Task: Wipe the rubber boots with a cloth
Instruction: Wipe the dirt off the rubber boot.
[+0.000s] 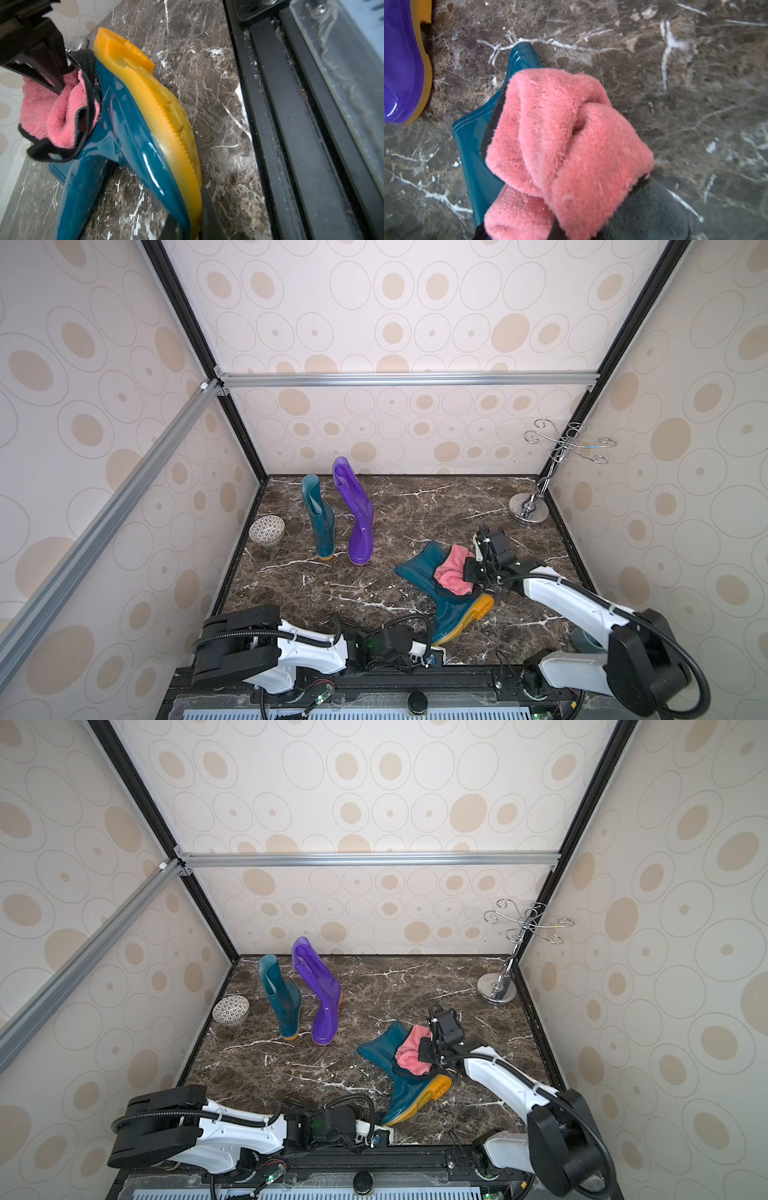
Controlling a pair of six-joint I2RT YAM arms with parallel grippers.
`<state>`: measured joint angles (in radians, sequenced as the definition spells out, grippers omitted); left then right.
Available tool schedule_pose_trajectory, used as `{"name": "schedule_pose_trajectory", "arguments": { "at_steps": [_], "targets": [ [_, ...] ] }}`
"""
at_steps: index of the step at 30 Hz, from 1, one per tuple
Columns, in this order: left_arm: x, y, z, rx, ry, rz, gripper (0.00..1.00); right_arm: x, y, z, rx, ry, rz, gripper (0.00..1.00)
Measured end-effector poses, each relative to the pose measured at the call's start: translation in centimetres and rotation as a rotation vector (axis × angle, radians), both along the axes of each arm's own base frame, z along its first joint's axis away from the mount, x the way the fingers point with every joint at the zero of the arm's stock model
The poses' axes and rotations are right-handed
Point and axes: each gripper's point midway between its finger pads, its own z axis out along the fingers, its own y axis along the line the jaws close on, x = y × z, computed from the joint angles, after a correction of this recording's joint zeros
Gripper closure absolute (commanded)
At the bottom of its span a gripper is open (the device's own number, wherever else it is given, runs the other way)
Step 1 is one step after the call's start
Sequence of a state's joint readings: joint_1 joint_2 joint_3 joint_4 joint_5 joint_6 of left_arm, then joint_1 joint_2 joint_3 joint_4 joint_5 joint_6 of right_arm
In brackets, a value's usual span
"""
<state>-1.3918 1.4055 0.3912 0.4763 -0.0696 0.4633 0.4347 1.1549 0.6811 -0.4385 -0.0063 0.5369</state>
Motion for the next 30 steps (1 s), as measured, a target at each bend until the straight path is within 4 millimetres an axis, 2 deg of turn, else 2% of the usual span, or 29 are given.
{"name": "schedule_pose_trajectory", "arguments": {
  "at_steps": [4,7,9,10,12,14,17,19,21,23,25,27,30],
  "targets": [
    [0.0,0.0,0.0,0.000,-0.001,0.000,1.00,-2.2,-1.5,1.8,-0.016,-0.028,-0.014,1.00],
    [0.0,0.0,-0.1,0.002,0.001,0.001,1.00,-3.4,-2.2,3.9,-0.011,-0.054,-0.014,1.00],
    [0.0,-0.1,0.0,0.001,0.004,0.005,1.00,-3.6,-2.4,6.0,-0.015,-0.066,-0.010,1.00],
    [0.0,-0.2,0.0,-0.001,0.006,0.007,0.96,-3.5,-2.4,7.3,-0.017,-0.080,-0.006,1.00],
    [0.1,-0.3,0.0,-0.002,0.012,0.012,0.66,-3.0,-2.5,10.5,-0.014,-0.136,-0.001,1.00],
    [0.1,-0.5,0.2,-0.009,0.020,0.021,0.51,-2.6,-2.5,13.3,-0.007,-0.199,0.004,1.00],
    [0.3,-1.1,0.9,-0.028,0.040,0.038,0.40,-2.6,-2.7,16.5,-0.002,-0.273,0.015,1.00],
    [0.3,-1.4,1.5,-0.046,0.051,0.048,0.39,-2.8,-2.8,17.9,0.001,-0.304,0.024,1.00],
    [0.4,-1.6,2.4,-0.074,0.056,0.055,0.35,-2.9,-2.8,18.9,-0.001,-0.323,0.036,1.00],
    [0.6,-1.6,3.8,-0.117,0.056,0.071,0.26,-3.0,-2.9,19.5,-0.007,-0.334,0.045,1.00],
    [1.3,-1.7,5.7,-0.172,0.056,0.102,0.25,-3.2,-3.0,20.0,-0.016,-0.342,0.053,1.00],
    [2.3,-2.1,7.9,-0.235,0.056,0.138,0.24,-3.3,-3.2,20.5,-0.023,-0.358,0.059,1.00],
    [4.7,-2.2,10.0,-0.297,0.071,0.215,0.23,-3.6,-3.4,21.1,-0.027,-0.377,0.065,1.00]
  ]
}}
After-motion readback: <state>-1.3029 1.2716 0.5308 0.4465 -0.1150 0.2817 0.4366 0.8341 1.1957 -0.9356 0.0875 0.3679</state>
